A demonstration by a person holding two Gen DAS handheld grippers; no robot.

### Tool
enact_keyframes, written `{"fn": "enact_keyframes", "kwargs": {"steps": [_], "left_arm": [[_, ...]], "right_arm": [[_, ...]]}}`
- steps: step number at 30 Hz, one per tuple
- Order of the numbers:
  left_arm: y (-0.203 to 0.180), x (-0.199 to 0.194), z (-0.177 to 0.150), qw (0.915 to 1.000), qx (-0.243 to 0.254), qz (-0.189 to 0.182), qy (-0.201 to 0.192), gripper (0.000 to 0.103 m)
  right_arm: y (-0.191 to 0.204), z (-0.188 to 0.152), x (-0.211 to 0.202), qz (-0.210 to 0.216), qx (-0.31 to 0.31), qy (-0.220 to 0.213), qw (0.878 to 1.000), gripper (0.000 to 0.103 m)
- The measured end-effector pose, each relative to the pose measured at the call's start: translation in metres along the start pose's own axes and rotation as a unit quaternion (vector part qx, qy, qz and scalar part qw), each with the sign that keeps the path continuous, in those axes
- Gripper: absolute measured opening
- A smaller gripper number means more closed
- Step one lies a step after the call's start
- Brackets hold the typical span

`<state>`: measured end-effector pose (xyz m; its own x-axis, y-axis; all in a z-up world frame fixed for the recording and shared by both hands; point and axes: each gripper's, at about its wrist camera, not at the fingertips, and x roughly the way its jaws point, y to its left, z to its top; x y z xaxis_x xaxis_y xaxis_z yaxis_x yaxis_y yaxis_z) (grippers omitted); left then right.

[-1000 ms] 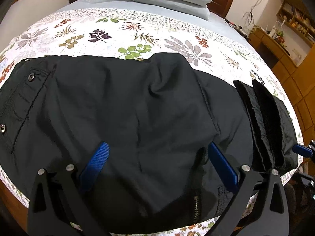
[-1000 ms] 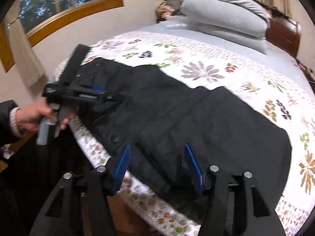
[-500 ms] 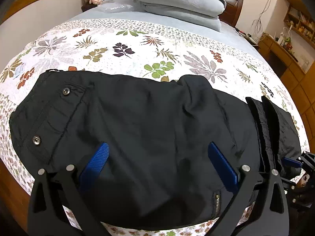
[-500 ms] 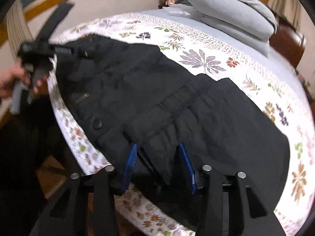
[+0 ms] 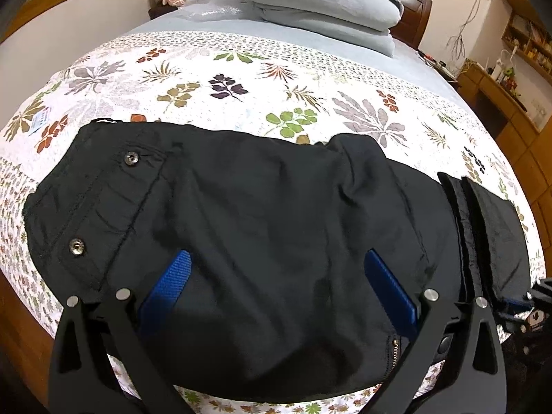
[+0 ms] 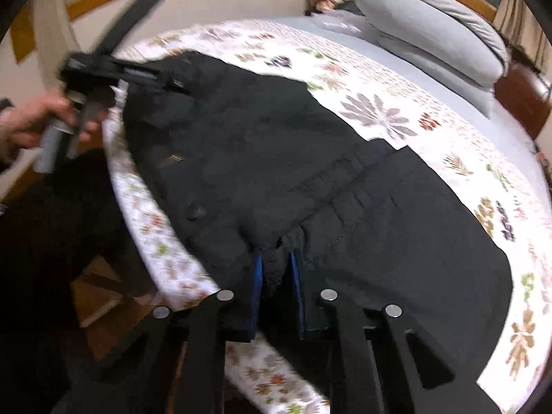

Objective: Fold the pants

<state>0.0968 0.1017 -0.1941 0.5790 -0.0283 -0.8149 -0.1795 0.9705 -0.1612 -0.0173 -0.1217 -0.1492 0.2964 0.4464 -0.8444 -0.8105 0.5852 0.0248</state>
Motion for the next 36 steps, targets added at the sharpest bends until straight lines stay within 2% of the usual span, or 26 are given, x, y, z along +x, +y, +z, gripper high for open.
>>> {"fn": "enact_keyframes", "kwargs": {"steps": [2,5,8,11,13,17,20,22,24,30,36], "left_arm": [[0.002,-0.002,0.001,1.0000,-0.001,0.004,-0.003,0.101],[0.006,-0.004,0.002,1.0000,-0.005,0.007,-0.004,0.101],[0.009,-0.006,0.003,0.9999,-0.008,0.007,-0.004,0.101],[0.011,-0.009,0.003,0.9999,-0.007,0.010,-0.007,0.101],[0.011,-0.009,0.003,0.9999,-0.008,0.009,-0.007,0.101],[0.011,-0.009,0.003,0.9999,-0.003,0.011,-0.004,0.101],[0.017,-0.011,0.006,0.9998,-0.011,0.012,-0.007,0.101],[0.022,-0.014,0.008,0.9997,-0.017,0.013,-0.008,0.101],[0.034,-0.020,0.010,0.9993,-0.033,0.015,-0.009,0.101],[0.085,-0.044,0.007,0.9933,-0.106,0.042,-0.018,0.101],[0.143,-0.056,-0.001,0.9803,-0.187,0.061,-0.014,0.101]], "right_arm": [[0.006,-0.001,0.005,-0.019,-0.012,0.011,1.000,0.016],[0.000,-0.001,0.019,-0.043,0.010,0.018,0.999,0.016],[-0.008,0.006,0.015,-0.030,0.040,-0.009,0.999,0.016],[-0.009,0.016,0.005,-0.010,0.042,-0.036,0.998,0.016],[-0.004,0.021,0.006,0.009,0.031,-0.030,0.999,0.016],[0.004,0.016,0.024,0.005,0.008,0.008,1.000,0.017],[0.001,0.013,0.024,0.025,0.028,0.014,0.999,0.027],[-0.002,0.013,0.019,0.034,0.039,0.007,0.999,0.043],[-0.003,0.014,0.011,0.037,0.046,-0.003,0.998,0.050],[-0.007,0.022,-0.003,0.050,0.069,-0.028,0.996,0.050],[-0.009,0.032,-0.016,0.036,0.083,-0.055,0.994,0.050]]}}
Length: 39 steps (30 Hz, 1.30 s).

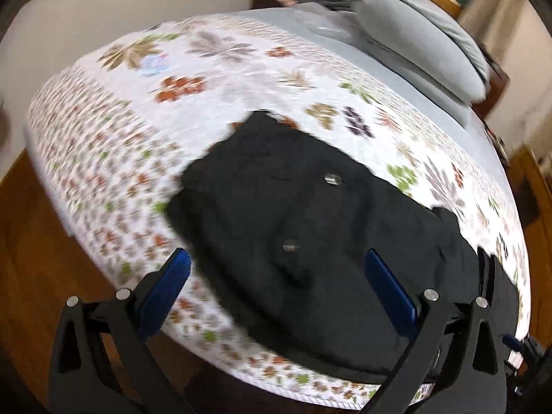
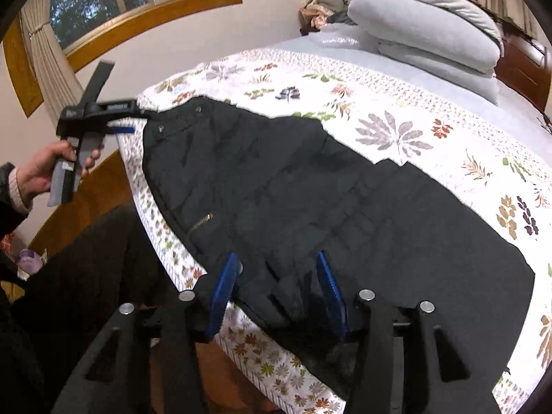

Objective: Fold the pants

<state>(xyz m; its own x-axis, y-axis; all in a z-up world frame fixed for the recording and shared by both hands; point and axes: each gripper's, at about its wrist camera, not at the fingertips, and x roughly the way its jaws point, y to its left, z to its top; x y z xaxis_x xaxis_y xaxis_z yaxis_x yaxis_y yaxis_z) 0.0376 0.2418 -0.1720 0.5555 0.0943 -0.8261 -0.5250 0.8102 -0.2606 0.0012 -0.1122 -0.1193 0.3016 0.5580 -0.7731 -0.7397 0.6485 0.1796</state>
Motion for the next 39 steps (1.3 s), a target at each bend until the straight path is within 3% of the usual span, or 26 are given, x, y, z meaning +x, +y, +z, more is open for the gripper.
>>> {"fn": "enact_keyframes", "kwargs": {"steps": [3,6,10,15,22,26,31,35,39], "left_arm": [[0.023,0.009,0.004,0.9986,-0.046,-0.011,0.024,0.101],[0.040,0.023,0.003,0.9938,-0.096,-0.030,0.047,0.101],[0.049,0.042,0.003,0.9839,-0.141,-0.087,0.068,0.101],[0.050,0.061,-0.003,0.9739,-0.175,-0.105,0.100,0.100],[0.050,0.067,-0.006,0.9685,-0.194,-0.121,0.100,0.100],[0.055,0.064,-0.007,0.9541,-0.214,-0.183,0.103,0.100],[0.043,0.068,-0.004,0.9560,-0.190,-0.191,0.117,0.100],[0.047,0.073,-0.006,0.9465,-0.210,-0.217,0.114,0.099],[0.049,0.065,-0.007,0.9437,-0.212,-0.230,0.108,0.081]], "right_arm": [[-0.009,0.004,-0.008,-0.019,0.012,-0.015,1.000,0.060],[-0.027,0.006,-0.017,-0.040,0.034,-0.026,0.998,0.060],[-0.048,0.007,-0.021,-0.069,0.056,-0.030,0.996,0.060],[-0.064,0.011,-0.025,-0.095,0.067,-0.033,0.993,0.060],[-0.069,0.012,-0.019,-0.105,0.064,-0.026,0.992,0.060],[-0.074,0.011,-0.013,-0.111,0.070,-0.019,0.991,0.060],[-0.078,0.009,-0.010,-0.114,0.077,-0.013,0.990,0.060],[-0.080,0.007,-0.008,-0.120,0.077,-0.006,0.990,0.060],[-0.087,0.004,-0.006,-0.126,0.087,0.003,0.988,0.061]]}}
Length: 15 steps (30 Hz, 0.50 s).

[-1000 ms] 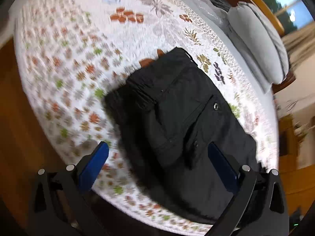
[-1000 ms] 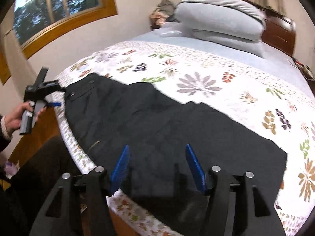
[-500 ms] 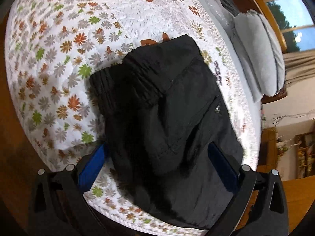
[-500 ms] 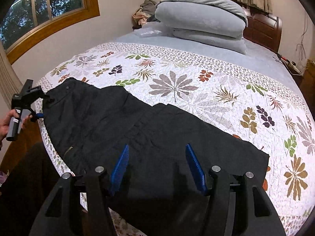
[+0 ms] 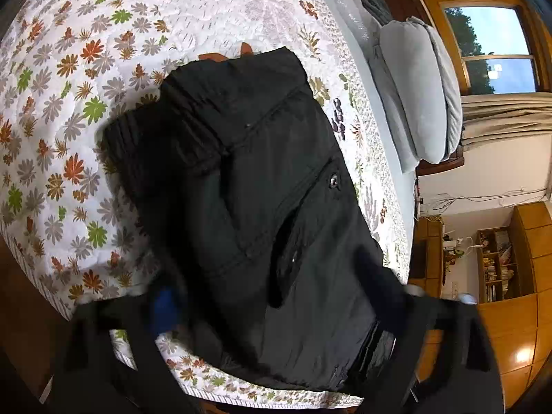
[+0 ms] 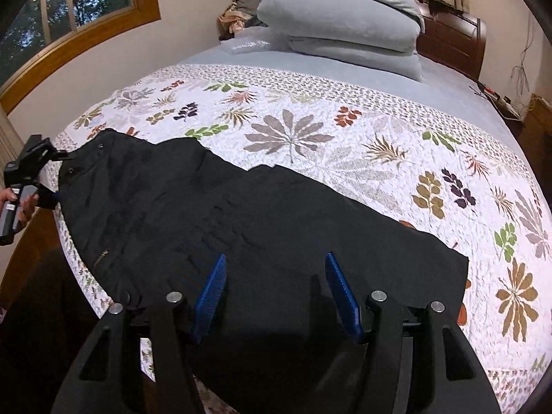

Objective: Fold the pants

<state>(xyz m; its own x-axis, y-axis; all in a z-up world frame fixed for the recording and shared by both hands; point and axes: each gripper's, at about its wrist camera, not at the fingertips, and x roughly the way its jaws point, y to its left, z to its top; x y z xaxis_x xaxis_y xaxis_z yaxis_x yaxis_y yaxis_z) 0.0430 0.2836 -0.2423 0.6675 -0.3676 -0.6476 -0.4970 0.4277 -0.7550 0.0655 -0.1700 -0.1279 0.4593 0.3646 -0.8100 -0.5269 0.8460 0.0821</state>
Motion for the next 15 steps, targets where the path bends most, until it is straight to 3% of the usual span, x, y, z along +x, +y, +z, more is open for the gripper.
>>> {"fn": "enact_keyframes", "kwargs": {"steps": [8,15], "left_arm": [[-0.011,0.007,0.002,0.9992,0.015,0.036,0.011,0.085],[-0.012,0.008,0.005,0.9995,-0.002,0.027,0.014,0.087]], "right_arm": [[-0.003,-0.003,0.006,-0.006,0.004,0.012,1.000,0.061],[-0.006,-0.004,0.004,-0.008,0.008,0.011,1.000,0.061]]}}
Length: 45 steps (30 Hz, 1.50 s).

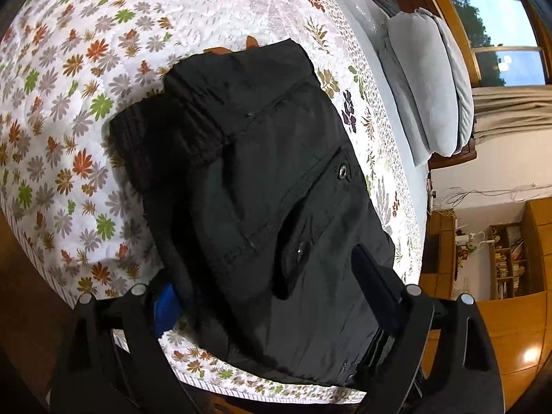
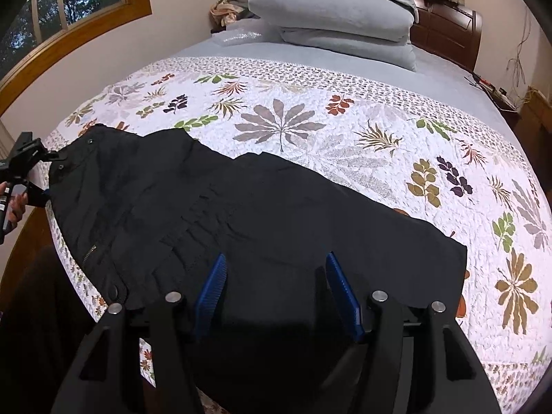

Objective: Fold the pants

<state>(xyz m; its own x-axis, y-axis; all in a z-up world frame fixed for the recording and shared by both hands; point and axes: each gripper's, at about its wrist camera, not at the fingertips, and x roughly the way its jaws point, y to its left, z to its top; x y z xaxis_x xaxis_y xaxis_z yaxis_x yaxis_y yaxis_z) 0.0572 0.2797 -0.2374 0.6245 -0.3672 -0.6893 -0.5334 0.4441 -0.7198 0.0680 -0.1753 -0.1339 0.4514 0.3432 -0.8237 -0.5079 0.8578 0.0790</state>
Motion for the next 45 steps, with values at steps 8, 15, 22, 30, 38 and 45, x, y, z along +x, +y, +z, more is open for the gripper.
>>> {"fn": "enact_keyframes", "kwargs": {"steps": [8,15,22,30,38,45], "left_arm": [[0.005,0.007,0.001,0.9998,0.003,-0.015,0.013,0.087],[-0.011,0.005,0.002,0.9963,0.032,-0.077,0.016,0.069],[-0.010,0.011,0.002,0.9984,0.046,-0.029,0.020,0.030],[-0.004,0.004,-0.001,0.9976,0.055,-0.040,0.010,0.019],[-0.041,-0.009,-0.012,0.9890,0.138,-0.051,-0.020,0.017],[-0.073,-0.015,-0.022,0.9798,0.184,-0.069,-0.040,0.017]], "right_arm": [[-0.015,-0.005,-0.007,-0.011,0.020,-0.003,1.000,0.065],[-0.020,-0.009,-0.005,-0.012,0.032,0.002,0.999,0.065],[-0.016,-0.010,-0.003,-0.011,0.032,0.003,0.999,0.068],[-0.018,-0.011,-0.006,-0.015,0.033,0.002,0.999,0.068],[-0.021,-0.013,-0.009,-0.018,0.038,0.001,0.999,0.069],[-0.023,-0.013,-0.011,-0.018,0.039,-0.003,0.999,0.069]]}}
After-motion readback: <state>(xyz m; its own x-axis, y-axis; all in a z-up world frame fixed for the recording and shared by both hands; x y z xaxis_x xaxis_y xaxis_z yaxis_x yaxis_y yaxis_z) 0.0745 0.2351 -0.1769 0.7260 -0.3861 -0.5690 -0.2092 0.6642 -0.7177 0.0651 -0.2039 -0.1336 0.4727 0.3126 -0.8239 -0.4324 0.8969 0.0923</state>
